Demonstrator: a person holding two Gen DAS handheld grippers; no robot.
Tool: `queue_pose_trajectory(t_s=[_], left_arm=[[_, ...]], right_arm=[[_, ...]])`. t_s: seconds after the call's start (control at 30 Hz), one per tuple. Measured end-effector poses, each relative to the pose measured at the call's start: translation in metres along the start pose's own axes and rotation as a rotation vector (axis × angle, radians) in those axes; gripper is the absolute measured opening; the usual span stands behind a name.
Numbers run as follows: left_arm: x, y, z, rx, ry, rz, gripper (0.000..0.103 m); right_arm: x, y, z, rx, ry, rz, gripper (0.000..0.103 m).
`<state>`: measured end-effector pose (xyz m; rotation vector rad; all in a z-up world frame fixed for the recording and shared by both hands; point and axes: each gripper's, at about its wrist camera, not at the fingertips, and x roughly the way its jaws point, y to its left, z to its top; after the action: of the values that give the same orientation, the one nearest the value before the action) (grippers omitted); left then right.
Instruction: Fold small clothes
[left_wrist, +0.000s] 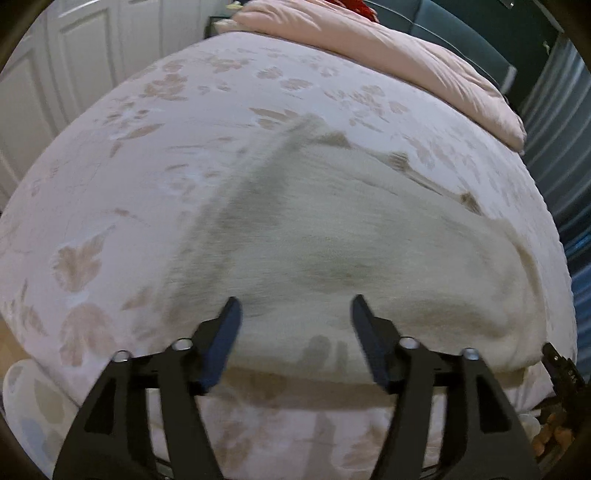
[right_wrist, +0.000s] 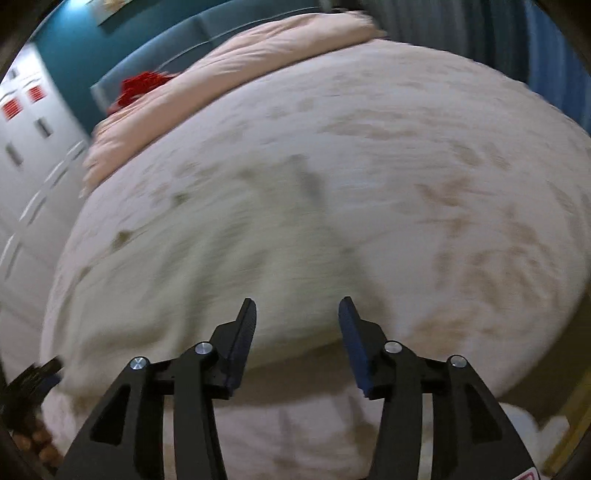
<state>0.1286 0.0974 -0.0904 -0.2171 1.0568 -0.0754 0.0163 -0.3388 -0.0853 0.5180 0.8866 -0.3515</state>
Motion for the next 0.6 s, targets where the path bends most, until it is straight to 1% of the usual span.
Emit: queue_pose_trajectory(t_s=[0.03,0.07,0.1,0.13,0.17,0.2,0.23,0.27,0.3,0.33,0.37,0.4,0.47,0.5,0.57,0.6], left_arm=[[0.001,0.005,-0.001,-0.013,-0.001,0.012,0.068],[0.006,0.011,-0.002,-0.034,0.013,0.017,0.068],[0.012,0.016,-0.002,-0.054,0.031,0.006,0.068],[0.015,0.017,-0.001,-0.06,0.036,0.01,0.068],[0.016,0.016,-0.001,-0.052,0.029,0.026,0.068],[0.017,0.014,-0.001,-0.035,0.023,0.041,0.068],[0.017,0.01,-0.001,-0.015,0.021,0.061,0.067],[0.018,0.007,-0.002,0.004,0.024,0.077,0.067],[0.019,0.006,-0.003,0.012,0.024,0.084,0.067],[0.019,0.006,-0.003,0.019,0.024,0.093,0.067],[0.021,0.006,-0.004,0.026,0.025,0.101,0.067],[0.023,0.005,-0.005,0.037,0.024,0.111,0.068],[0.028,0.002,-0.006,0.067,0.026,0.142,0.069],[0.029,0.0,-0.008,0.079,0.025,0.155,0.07],[0.025,-0.002,-0.008,0.082,0.025,0.16,0.069],[0.019,-0.001,-0.006,0.068,0.022,0.15,0.068]], right_arm=[[0.001,-0.008,0.002,0.018,0.0,-0.001,0.056],[0.005,-0.012,0.004,0.033,-0.001,0.007,0.056],[0.014,-0.015,0.007,0.037,0.006,0.02,0.056],[0.023,-0.015,0.007,0.029,0.029,0.034,0.034],[0.036,-0.011,0.008,0.012,0.073,0.079,0.017],[0.036,-0.01,0.009,0.01,0.081,0.089,0.014],[0.029,-0.008,0.01,0.006,0.052,0.085,0.012],[0.016,-0.005,0.014,-0.007,0.004,0.085,0.011],[0.007,-0.007,0.015,-0.008,-0.022,0.072,0.011],[0.001,-0.01,0.016,-0.002,-0.039,0.059,0.01],[0.001,-0.016,0.018,0.011,-0.037,0.044,0.01],[0.008,-0.025,0.016,0.027,-0.005,0.029,0.01],[0.044,-0.035,0.006,0.023,0.127,-0.01,0.012],[0.047,-0.03,0.005,0.017,0.129,-0.018,0.013],[0.032,-0.019,0.013,0.0,0.086,-0.034,0.015],[0.017,-0.011,0.017,-0.002,0.034,-0.044,0.016]])
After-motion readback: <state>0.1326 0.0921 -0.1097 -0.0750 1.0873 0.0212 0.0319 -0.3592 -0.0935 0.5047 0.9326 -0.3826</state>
